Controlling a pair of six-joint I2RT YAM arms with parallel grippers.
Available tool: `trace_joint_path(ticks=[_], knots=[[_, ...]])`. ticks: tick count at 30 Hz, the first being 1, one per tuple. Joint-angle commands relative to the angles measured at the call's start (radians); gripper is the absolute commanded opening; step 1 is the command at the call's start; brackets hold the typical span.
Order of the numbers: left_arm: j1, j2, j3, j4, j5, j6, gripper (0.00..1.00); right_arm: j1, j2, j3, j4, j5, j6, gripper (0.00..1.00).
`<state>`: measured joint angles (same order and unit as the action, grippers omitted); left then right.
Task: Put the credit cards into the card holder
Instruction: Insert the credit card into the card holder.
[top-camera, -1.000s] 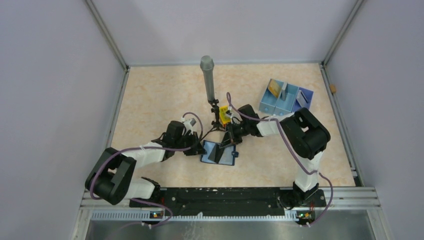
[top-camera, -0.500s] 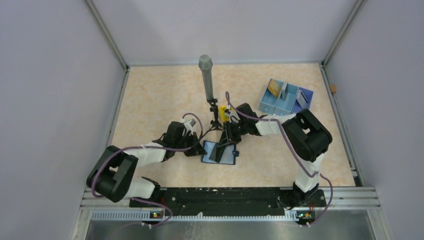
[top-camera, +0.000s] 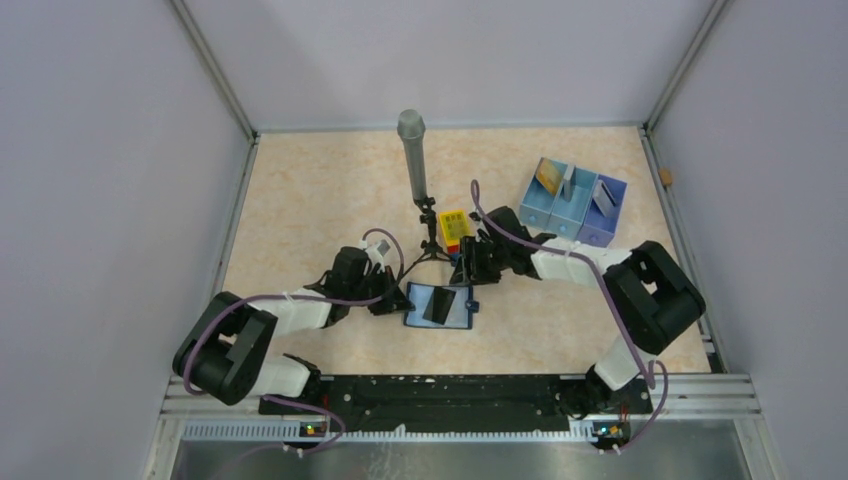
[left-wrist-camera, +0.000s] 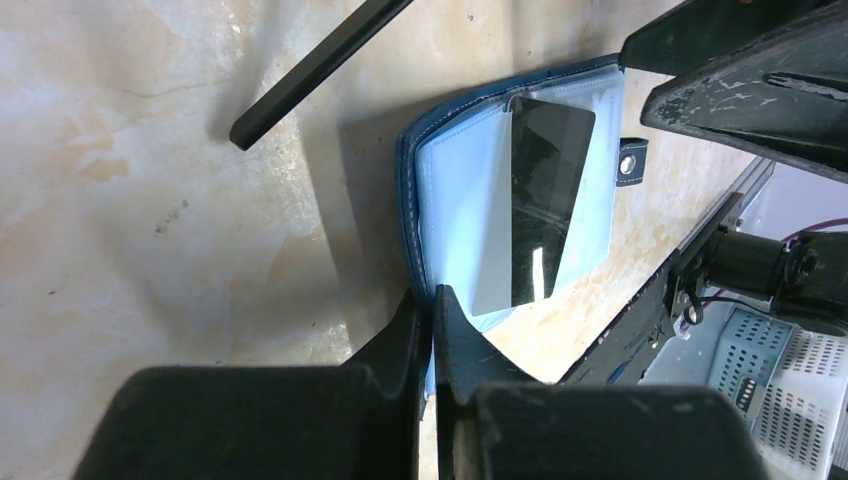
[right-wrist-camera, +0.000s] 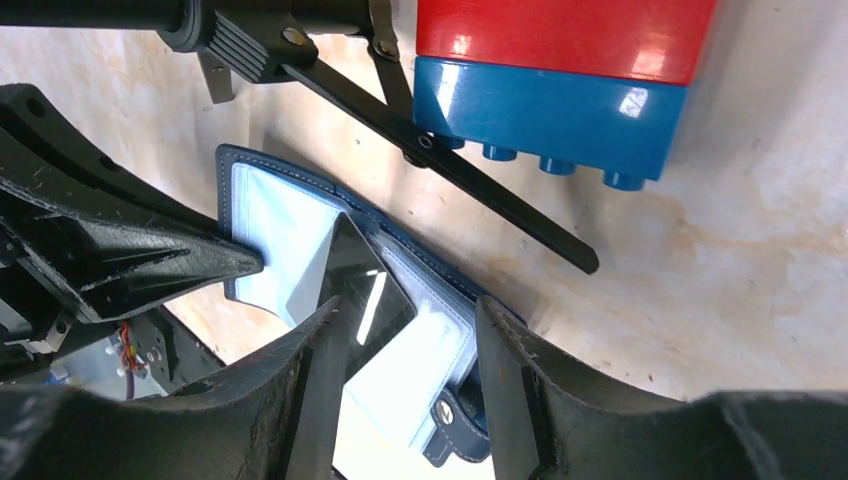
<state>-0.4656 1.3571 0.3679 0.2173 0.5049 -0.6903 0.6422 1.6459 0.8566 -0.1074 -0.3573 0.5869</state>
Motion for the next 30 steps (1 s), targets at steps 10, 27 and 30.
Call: trace_joint_path(ticks=[10, 27, 30], knots=[[-0.004, -0.020, -0.018, 0.020, -0.002, -0.002, 0.00, 0.151, -0.168, -0.096, 0.021, 0.227, 0.252, 0.37], [-0.004, -0.022, -0.007, 0.010, 0.010, 0.023, 0.00, 0.246, 0.055, 0.055, -0.079, 0.421, 0.243, 0.36], [-0.003, -0.024, -0.006, 0.007, 0.012, 0.027, 0.00, 0.264, 0.089, 0.093, -0.125, 0.458, 0.233, 0.35]])
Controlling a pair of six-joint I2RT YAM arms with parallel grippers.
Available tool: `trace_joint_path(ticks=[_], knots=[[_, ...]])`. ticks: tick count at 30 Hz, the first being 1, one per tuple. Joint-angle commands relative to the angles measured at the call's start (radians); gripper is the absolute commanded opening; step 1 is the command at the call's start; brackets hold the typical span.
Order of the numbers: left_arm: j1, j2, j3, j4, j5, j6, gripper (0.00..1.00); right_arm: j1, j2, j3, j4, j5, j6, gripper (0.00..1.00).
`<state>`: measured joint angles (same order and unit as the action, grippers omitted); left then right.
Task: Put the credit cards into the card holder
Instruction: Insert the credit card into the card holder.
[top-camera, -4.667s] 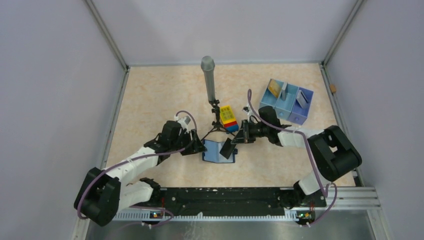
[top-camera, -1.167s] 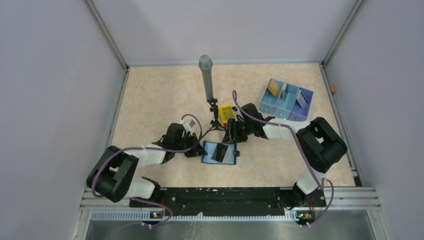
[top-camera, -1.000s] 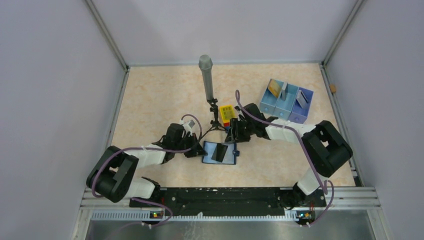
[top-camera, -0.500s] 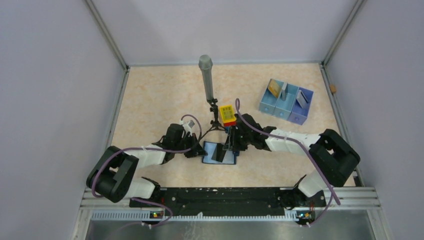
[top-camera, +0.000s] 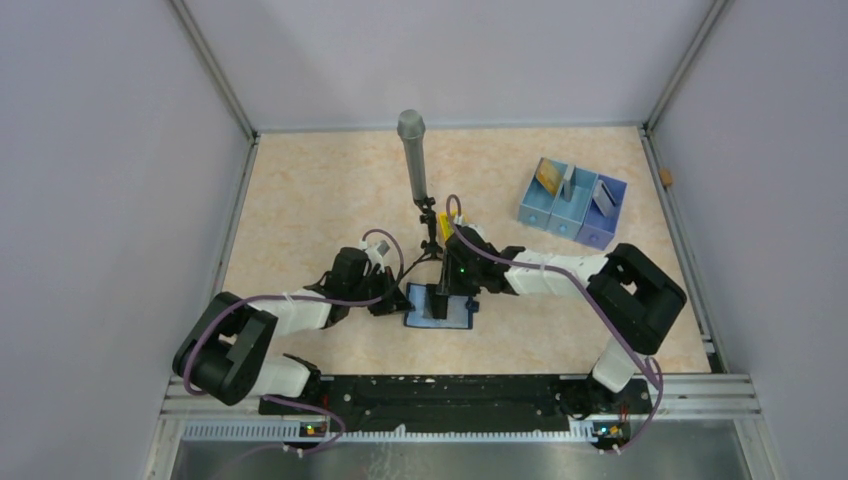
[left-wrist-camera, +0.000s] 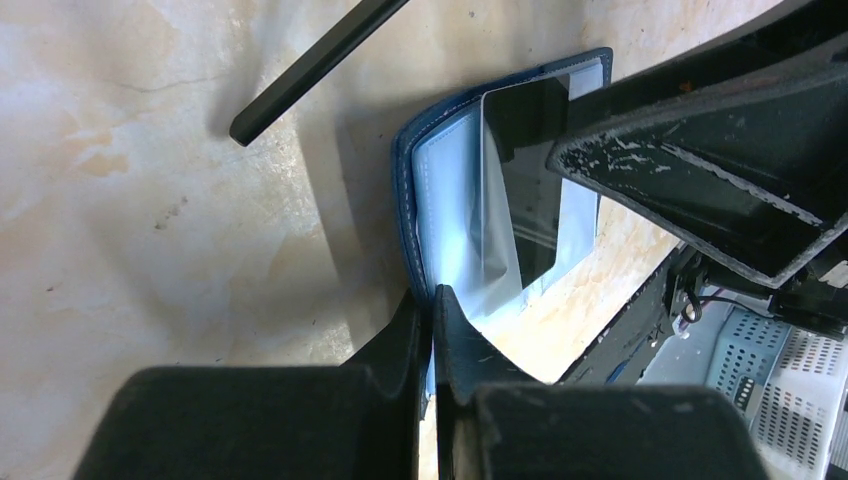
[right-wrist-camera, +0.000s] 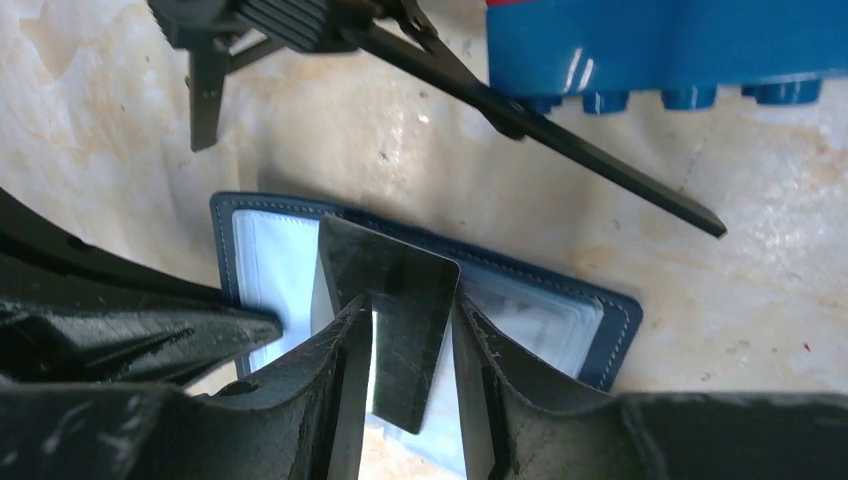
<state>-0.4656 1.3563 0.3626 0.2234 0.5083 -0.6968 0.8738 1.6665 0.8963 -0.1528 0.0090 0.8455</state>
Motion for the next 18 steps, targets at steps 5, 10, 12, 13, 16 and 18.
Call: trace_joint_path(ticks=[5, 10, 12, 13, 16, 18], knots=[[-0.003, -0.030, -0.002, -0.001, 0.006, 0.037, 0.00, 0.039, 0.071, 0.034, -0.079, 0.099, -0.004, 0.32], [-0.003, -0.029, -0.003, -0.007, -0.005, 0.033, 0.00, 0.040, 0.028, -0.041, -0.029, 0.079, 0.044, 0.34], [-0.004, -0.024, -0.003, -0.007, -0.012, 0.030, 0.00, 0.039, 0.008, -0.086, 0.009, 0.070, 0.057, 0.35], [-0.004, -0.022, -0.002, -0.006, -0.015, 0.028, 0.00, 0.040, -0.001, -0.105, 0.032, 0.064, 0.064, 0.36], [-0.003, -0.014, -0.002, -0.005, -0.014, 0.027, 0.00, 0.039, -0.017, -0.145, 0.078, 0.040, 0.076, 0.37], [-0.003, -0.013, -0.004, -0.004, -0.016, 0.026, 0.00, 0.038, -0.022, -0.169, 0.102, 0.024, 0.080, 0.37]])
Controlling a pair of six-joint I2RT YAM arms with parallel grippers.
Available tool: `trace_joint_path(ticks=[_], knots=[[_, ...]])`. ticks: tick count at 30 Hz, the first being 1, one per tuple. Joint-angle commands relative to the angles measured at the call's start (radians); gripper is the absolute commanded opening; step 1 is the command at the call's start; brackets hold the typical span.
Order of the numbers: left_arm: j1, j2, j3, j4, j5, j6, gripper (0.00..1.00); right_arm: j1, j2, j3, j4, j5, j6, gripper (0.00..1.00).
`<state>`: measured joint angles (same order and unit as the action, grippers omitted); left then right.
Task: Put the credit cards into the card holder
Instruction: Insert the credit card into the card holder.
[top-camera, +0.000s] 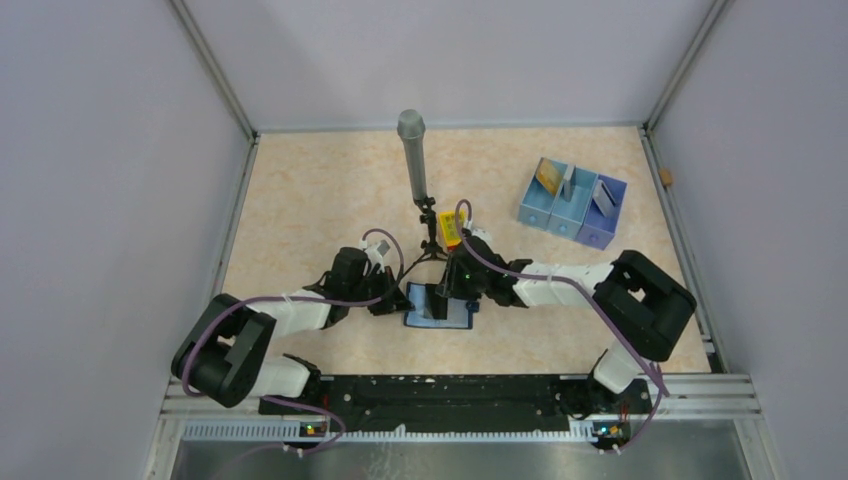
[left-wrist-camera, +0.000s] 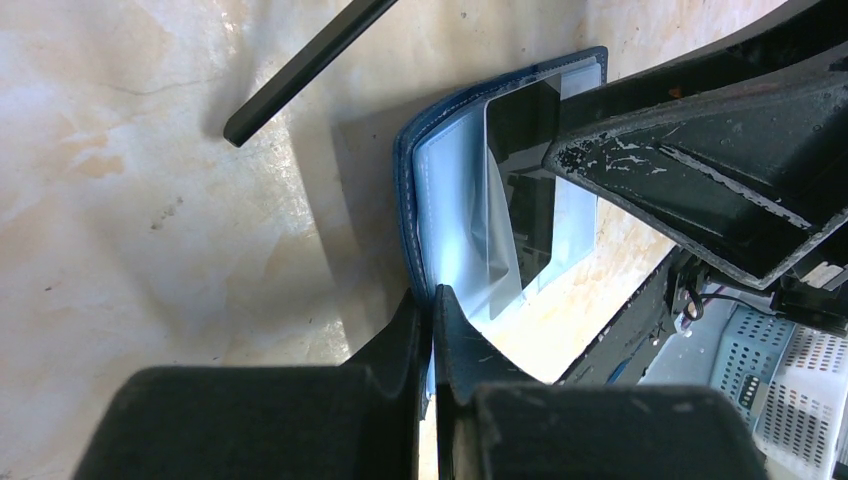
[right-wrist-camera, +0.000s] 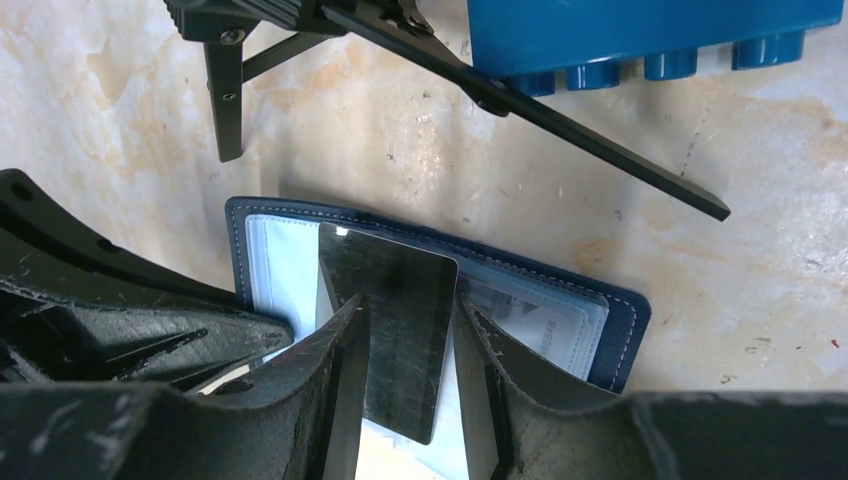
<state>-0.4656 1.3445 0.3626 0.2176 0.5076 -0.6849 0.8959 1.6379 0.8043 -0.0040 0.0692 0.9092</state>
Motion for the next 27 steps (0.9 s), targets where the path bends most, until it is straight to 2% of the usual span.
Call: trace_joint_path(ticks=[1, 10, 17, 20, 27], knots=[[-0.003, -0.003, -0.005, 0.002, -0.017, 0.015, 0.00, 0.016, 0.003, -0.092, -0.028, -0.048, 0.020, 0.37], [-0.004, 0.021, -0.004, -0.004, -0.026, 0.038, 0.00, 0.005, -0.039, -0.270, 0.247, -0.148, 0.082, 0.37], [-0.002, 0.034, -0.003, -0.006, -0.034, 0.046, 0.00, 0.001, -0.053, -0.349, 0.378, -0.146, 0.107, 0.34], [-0.001, 0.034, -0.002, -0.007, -0.034, 0.048, 0.00, -0.003, -0.052, -0.382, 0.436, -0.139, 0.125, 0.29], [-0.002, 0.034, -0.001, -0.015, -0.032, 0.062, 0.00, -0.007, -0.053, -0.416, 0.471, -0.114, 0.163, 0.08]])
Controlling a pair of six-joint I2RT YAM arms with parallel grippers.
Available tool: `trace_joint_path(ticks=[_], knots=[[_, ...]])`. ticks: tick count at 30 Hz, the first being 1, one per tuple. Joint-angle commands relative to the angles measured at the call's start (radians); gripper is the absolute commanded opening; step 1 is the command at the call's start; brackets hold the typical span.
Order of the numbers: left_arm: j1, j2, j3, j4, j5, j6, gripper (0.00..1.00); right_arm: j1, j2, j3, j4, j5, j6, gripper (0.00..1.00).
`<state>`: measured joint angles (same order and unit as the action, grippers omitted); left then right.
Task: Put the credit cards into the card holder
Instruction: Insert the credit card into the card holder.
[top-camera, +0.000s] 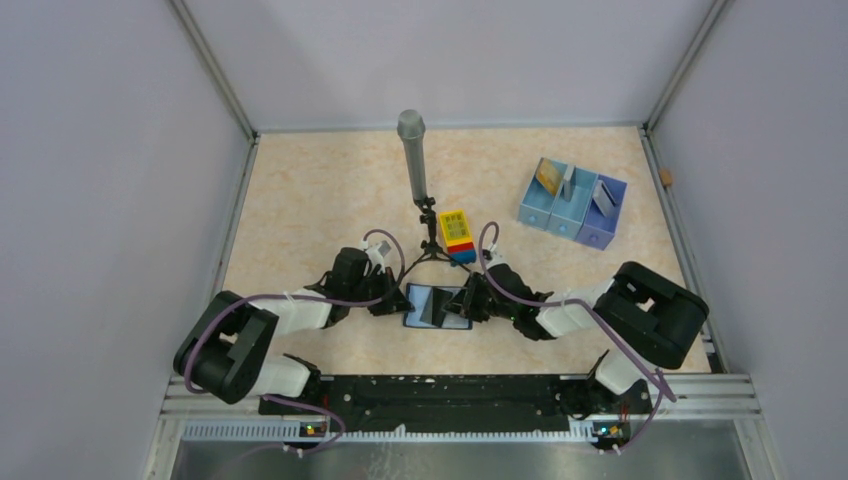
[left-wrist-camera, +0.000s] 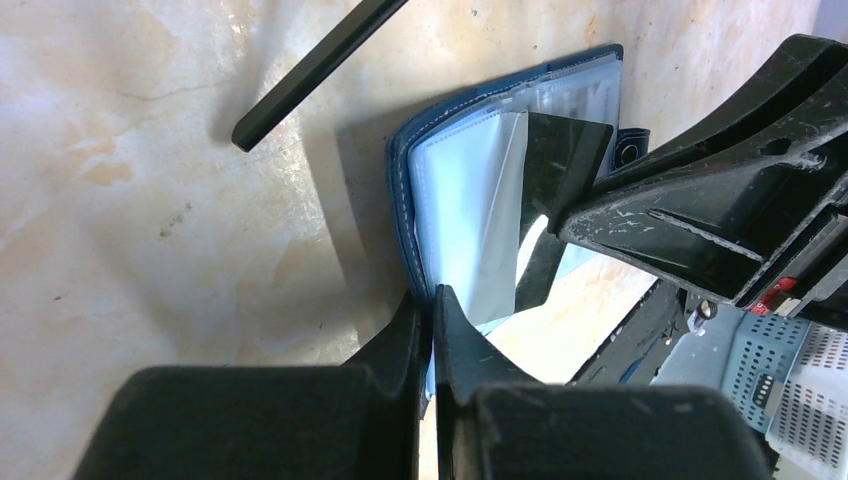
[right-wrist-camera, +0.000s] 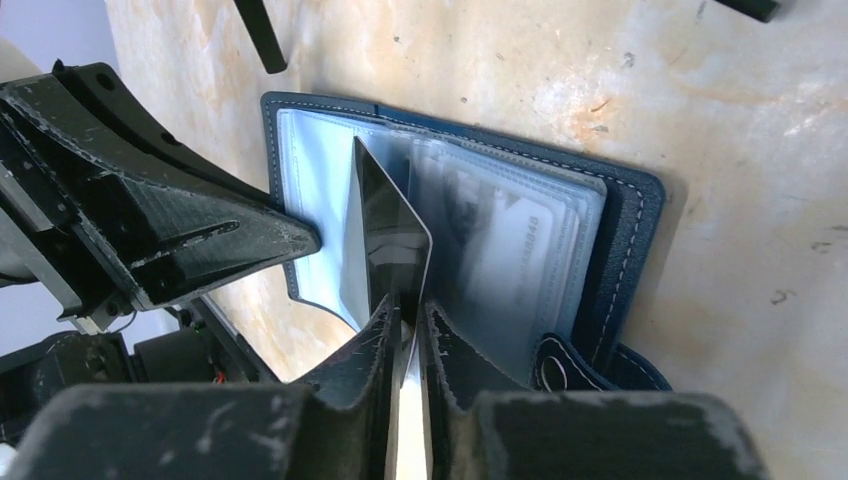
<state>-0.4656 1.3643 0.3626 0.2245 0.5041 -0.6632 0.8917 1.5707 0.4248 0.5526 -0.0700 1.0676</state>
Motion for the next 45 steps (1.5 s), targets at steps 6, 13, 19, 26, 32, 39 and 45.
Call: trace_joint_path(ticks=[6, 13, 19, 26, 32, 39, 45], knots=[[-0.001, 0.015, -0.001, -0.018, -0.026, 0.045, 0.00, -0.006, 0.021, -0.016, -0.184, 0.031, 0.010, 0.00], [0.000, 0.015, -0.001, -0.011, -0.012, 0.059, 0.00, -0.015, 0.051, 0.020, -0.266, -0.012, 0.000, 0.00], [0.000, 0.014, 0.001, 0.000, 0.016, 0.083, 0.00, -0.031, 0.113, 0.076, -0.320, -0.090, -0.032, 0.00], [-0.001, 0.014, 0.005, 0.005, 0.034, 0.097, 0.00, -0.038, 0.132, 0.087, -0.368, -0.127, -0.061, 0.00], [0.000, -0.011, 0.000, -0.013, -0.016, 0.087, 0.00, -0.037, 0.108, 0.074, -0.416, -0.122, -0.058, 0.00], [0.000, -0.028, 0.000, -0.013, -0.028, 0.081, 0.00, -0.039, 0.063, 0.062, -0.487, -0.104, -0.063, 0.00], [0.000, -0.031, -0.001, -0.008, -0.028, 0.083, 0.00, -0.038, 0.051, 0.063, -0.512, -0.101, -0.064, 0.00]])
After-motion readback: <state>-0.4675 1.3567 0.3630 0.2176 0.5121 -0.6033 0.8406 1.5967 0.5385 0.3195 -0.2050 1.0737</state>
